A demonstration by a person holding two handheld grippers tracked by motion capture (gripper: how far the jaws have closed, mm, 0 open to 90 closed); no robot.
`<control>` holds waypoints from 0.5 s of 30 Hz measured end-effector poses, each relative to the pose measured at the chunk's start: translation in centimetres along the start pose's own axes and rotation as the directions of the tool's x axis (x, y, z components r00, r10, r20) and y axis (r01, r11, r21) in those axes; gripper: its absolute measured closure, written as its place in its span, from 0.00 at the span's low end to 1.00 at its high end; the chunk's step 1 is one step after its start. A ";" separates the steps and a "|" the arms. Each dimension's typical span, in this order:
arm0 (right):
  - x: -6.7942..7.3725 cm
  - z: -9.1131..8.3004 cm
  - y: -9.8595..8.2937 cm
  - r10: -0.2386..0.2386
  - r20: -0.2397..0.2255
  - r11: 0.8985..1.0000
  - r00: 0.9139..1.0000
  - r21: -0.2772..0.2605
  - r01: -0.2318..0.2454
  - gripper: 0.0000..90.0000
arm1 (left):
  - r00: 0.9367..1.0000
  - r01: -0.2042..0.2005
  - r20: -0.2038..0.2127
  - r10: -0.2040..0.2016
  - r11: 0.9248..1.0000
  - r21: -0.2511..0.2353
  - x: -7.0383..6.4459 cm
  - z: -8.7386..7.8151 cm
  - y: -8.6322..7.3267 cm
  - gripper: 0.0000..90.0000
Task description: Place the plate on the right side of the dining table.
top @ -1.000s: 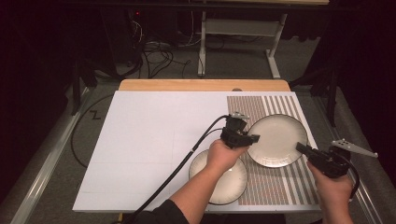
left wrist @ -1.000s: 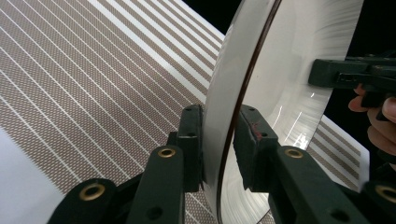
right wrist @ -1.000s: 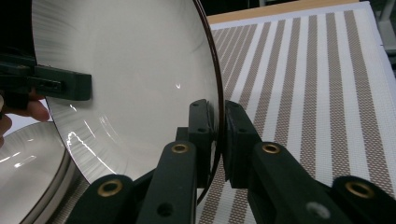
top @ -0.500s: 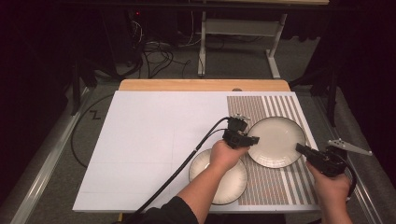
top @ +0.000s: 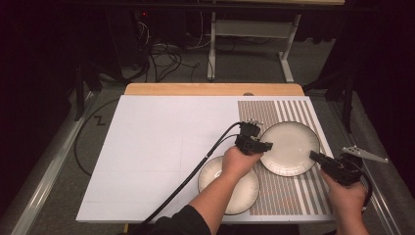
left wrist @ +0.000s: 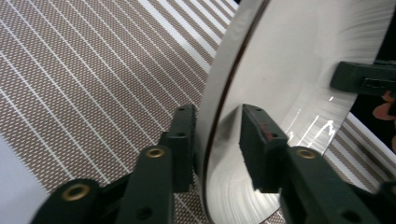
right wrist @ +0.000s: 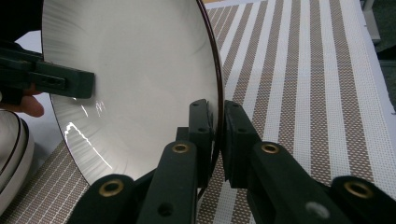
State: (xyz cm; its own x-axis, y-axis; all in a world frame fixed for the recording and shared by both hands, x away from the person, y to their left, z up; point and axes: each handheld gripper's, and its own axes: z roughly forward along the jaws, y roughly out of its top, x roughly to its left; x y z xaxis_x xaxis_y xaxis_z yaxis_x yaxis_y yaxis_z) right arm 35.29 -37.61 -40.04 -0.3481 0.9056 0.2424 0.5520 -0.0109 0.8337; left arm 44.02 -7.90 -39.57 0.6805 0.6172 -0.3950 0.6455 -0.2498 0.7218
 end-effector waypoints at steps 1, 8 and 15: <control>0.0 0.0 0.0 0.002 -0.004 1.000 1.000 -0.002 -0.002 0.96 | 1.000 -0.003 -0.007 0.003 1.000 -0.005 -0.1 -0.2 0.1 0.65; 0.3 0.2 0.1 -0.008 0.013 1.000 1.000 -0.003 0.008 0.95 | 1.000 -0.024 -0.013 0.023 0.999 -0.036 0.1 -2.1 0.1 0.57; 0.4 0.4 0.1 -0.008 0.037 1.000 0.999 0.004 0.008 0.94 | 0.999 -0.053 -0.010 0.052 0.994 -0.091 0.2 -5.2 -0.9 0.52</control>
State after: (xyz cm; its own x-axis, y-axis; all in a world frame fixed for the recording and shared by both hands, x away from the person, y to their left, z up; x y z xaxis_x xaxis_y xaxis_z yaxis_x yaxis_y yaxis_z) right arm 35.50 -37.11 -40.08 -0.3243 0.9207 0.2169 0.5521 -0.0019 0.8338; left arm 41.78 -3.62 -37.31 0.7100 0.6103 -0.3512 0.5741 -0.2130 0.7906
